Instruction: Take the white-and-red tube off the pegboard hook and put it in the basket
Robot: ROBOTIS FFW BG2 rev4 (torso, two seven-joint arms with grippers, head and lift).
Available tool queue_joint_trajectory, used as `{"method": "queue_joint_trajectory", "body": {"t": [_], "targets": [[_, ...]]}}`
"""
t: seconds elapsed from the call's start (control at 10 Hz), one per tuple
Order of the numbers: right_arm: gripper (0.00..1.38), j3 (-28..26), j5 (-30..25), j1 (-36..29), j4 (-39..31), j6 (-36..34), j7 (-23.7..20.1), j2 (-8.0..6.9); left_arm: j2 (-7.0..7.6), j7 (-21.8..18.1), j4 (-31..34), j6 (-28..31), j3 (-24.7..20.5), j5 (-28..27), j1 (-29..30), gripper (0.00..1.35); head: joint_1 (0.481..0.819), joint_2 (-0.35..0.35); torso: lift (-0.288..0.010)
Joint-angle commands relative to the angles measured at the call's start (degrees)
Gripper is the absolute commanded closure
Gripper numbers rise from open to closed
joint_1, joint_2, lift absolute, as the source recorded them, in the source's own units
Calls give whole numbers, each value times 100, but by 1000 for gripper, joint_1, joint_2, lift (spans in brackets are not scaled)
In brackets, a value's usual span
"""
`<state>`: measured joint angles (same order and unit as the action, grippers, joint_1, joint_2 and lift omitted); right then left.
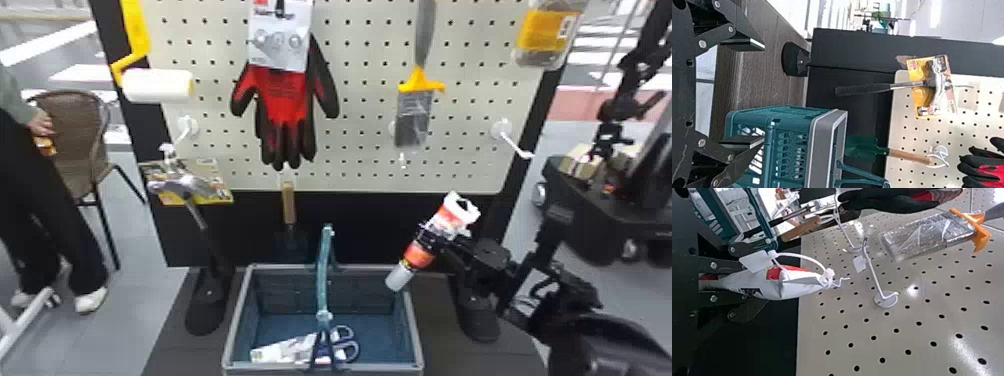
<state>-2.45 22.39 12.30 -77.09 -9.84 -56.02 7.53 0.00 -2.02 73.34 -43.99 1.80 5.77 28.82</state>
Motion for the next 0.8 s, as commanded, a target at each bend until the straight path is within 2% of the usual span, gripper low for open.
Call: {"method": "queue_joint_trajectory", "body": {"t": [0.0, 0.7], "targets": [[1098, 104, 151, 108, 318, 114, 4, -50, -15, -9, 0, 13, 13, -5, 0, 438, 549, 0, -100], [1098, 895, 564, 674, 1429, 342, -5, -182, -15, 0, -56, 57, 57, -14, -74, 438, 549, 0, -100]]}}
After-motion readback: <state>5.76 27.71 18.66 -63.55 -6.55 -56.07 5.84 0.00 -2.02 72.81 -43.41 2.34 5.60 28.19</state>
